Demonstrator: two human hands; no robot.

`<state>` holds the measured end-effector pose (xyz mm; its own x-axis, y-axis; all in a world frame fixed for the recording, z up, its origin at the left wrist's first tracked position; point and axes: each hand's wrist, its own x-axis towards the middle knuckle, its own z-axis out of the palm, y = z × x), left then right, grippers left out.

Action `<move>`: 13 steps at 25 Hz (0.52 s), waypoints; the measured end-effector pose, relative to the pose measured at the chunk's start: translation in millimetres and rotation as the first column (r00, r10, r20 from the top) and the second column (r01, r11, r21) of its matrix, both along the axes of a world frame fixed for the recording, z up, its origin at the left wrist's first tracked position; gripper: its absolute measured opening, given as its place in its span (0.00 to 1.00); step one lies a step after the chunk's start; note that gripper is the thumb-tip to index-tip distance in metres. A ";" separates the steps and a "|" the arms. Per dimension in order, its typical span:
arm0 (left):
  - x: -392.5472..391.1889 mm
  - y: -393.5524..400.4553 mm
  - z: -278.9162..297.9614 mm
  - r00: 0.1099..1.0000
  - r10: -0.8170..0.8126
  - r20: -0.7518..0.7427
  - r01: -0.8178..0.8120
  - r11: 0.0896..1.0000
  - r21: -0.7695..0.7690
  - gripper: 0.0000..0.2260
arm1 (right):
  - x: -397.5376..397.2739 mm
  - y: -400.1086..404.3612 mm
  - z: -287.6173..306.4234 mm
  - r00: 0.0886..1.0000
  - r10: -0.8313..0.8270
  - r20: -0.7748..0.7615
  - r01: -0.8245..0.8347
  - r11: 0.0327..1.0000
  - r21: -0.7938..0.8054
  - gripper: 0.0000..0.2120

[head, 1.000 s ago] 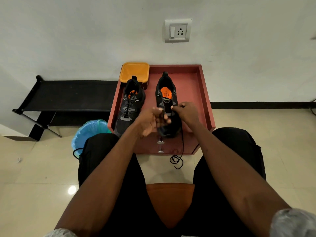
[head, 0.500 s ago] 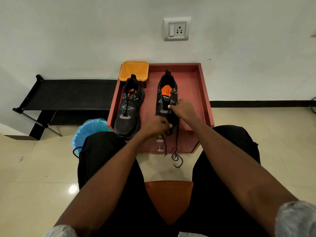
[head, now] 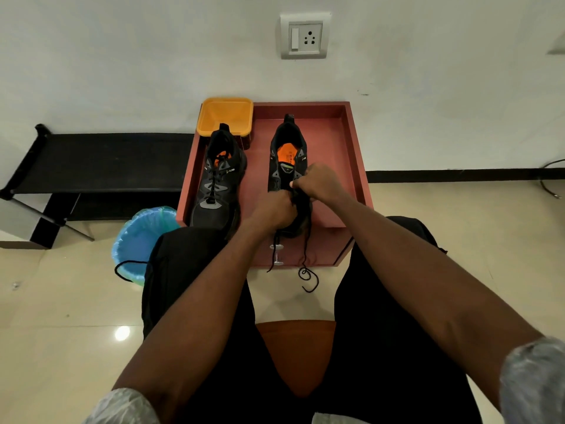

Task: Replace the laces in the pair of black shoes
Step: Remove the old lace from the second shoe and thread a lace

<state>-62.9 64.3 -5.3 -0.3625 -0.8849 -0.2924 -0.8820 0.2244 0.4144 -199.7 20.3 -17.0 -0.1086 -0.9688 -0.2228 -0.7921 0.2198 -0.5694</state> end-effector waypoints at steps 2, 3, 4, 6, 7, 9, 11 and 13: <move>4.7 6.4 8.1 0.955 -0.275 0.108 0.245 0.942 0.229 0.11 | 0.5 -1.0 -0.7 1.000 -0.015 0.026 0.014 1.000 0.014 0.12; 7.8 15.2 11.7 0.891 -0.423 0.164 0.328 0.851 0.410 0.10 | 0.1 -1.3 -1.0 0.999 -0.021 0.049 0.019 0.999 0.035 0.12; 11.3 26.4 12.7 0.811 -0.546 0.210 0.336 0.729 0.596 0.09 | -0.6 -1.2 -0.5 0.997 -0.026 0.069 0.022 0.998 0.053 0.13; 18.0 46.9 6.0 0.689 -0.676 0.262 0.203 0.527 0.825 0.07 | -1.5 -0.3 -0.9 0.996 -0.033 0.084 0.027 0.998 0.064 0.12; 21.8 51.7 1.5 0.676 -0.676 0.294 0.151 0.518 0.842 0.07 | -1.8 -0.1 -1.3 0.996 -0.032 0.082 0.027 0.998 0.063 0.12; 27.4 46.5 2.6 0.768 -0.547 0.334 0.129 0.642 0.755 0.08 | -0.3 -0.9 -1.4 0.997 -0.022 0.071 0.018 0.998 0.063 0.13; 25.1 27.8 7.1 0.927 -0.271 0.258 0.112 0.859 0.500 0.10 | 0.2 -0.3 -0.9 0.998 -0.008 0.062 0.004 0.999 0.053 0.15; 17.4 11.9 14.7 0.999 0.045 0.010 -0.046 0.987 0.154 0.09 | 0.4 1.5 0.4 0.999 0.025 0.048 -0.026 0.999 0.021 0.14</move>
